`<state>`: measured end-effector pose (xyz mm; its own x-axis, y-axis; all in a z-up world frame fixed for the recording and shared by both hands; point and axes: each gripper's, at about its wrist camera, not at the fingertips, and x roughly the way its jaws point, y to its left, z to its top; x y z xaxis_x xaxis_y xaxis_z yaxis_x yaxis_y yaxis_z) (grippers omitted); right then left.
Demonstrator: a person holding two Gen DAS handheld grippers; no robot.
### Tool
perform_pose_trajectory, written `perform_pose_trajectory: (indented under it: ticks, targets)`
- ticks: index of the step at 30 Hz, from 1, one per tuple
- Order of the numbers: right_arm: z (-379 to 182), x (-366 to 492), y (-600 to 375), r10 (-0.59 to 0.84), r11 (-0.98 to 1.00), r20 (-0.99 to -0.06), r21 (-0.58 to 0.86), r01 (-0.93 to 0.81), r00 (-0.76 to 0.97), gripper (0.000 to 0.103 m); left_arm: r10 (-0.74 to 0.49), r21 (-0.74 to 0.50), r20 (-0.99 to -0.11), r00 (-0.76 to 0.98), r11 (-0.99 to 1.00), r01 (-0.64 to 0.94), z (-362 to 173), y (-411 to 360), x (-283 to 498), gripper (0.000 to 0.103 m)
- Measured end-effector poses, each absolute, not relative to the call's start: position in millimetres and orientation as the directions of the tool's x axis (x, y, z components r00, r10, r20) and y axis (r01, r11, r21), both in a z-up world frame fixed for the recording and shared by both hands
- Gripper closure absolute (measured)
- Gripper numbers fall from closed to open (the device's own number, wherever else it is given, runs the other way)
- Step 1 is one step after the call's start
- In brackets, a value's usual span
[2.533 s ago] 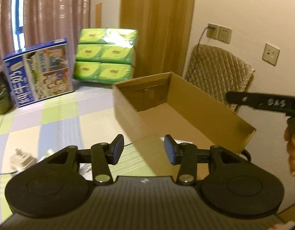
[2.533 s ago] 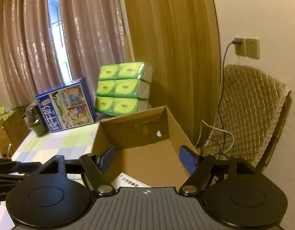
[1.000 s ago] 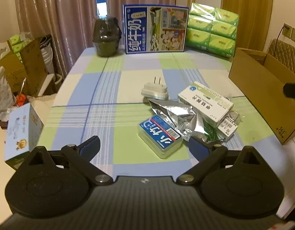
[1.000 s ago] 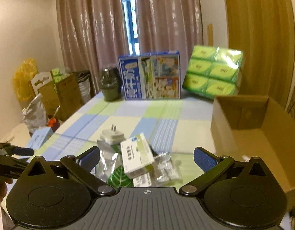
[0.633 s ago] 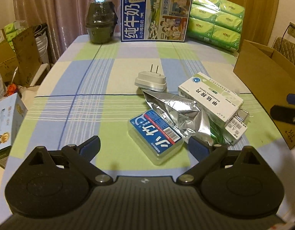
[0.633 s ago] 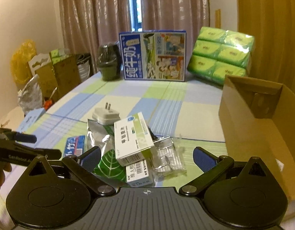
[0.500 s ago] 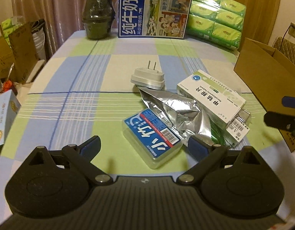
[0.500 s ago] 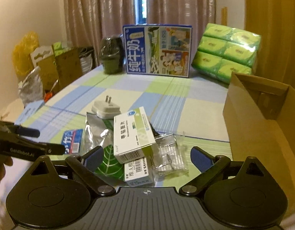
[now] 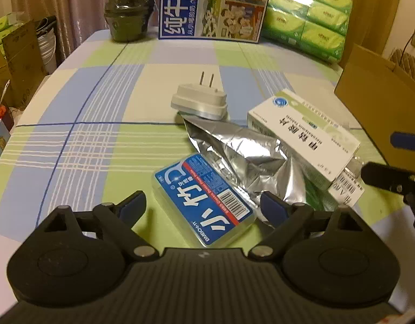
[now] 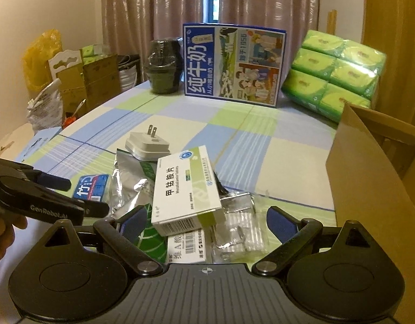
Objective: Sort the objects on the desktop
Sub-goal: 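Grasp blue toothpick box with left tool while right tool grasps white medicine box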
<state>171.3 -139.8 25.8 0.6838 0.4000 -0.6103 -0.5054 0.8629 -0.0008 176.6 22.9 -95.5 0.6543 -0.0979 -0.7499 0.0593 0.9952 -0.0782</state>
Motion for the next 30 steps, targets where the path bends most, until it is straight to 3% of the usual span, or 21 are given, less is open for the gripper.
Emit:
perform_pose_trajectory:
  ticks: [3, 5, 13, 20, 27, 30]
  targets:
    - [22.5, 175.4, -136.0, 0.4, 0.859, -0.618, -0.004, -0.511, 0.677, 0.01, -0.067, -0.034, -0.754, 0.653, 0.997, 0.063, -97.4, 25.5, 175.2, 0.021]
    - [20.6, 176.6, -131.9, 0.396, 0.854, -0.62, -0.023, -0.52, 0.678, 0.01, -0.054, -0.027, -0.756, 0.652, 0.998, 0.051, -96.7, 31.0, 173.7, 0.031]
    - [5.5, 182.7, -106.0, 0.375, 0.809, -0.633, -0.132, -0.573, 0.677, 0.01, -0.036, 0.004, -0.755, 0.655, 0.998, 0.059, -98.0, 36.6, 172.5, 0.032]
    - [-3.8, 192.6, -96.3, 0.359, 0.801, -0.643, -0.159, -0.577, 0.676, 0.025, -0.037, 0.004, -0.753, 0.657, 0.998, 0.061, -101.1, 36.9, 176.3, 0.031]
    - [-7.9, 193.2, -92.6, 0.345, 0.797, -0.652, -0.176, -0.578, 0.675, 0.034, -0.027, 0.015, -0.756, 0.654, 0.998, 0.058, -104.8, 34.7, 179.4, 0.032]
    - [-3.9, 190.1, -94.9, 0.34, 0.812, -0.648, -0.164, -0.561, 0.682, 0.034, -0.031, 0.005, -0.754, 0.656, 0.999, 0.053, -103.3, 36.1, 178.3, 0.044]
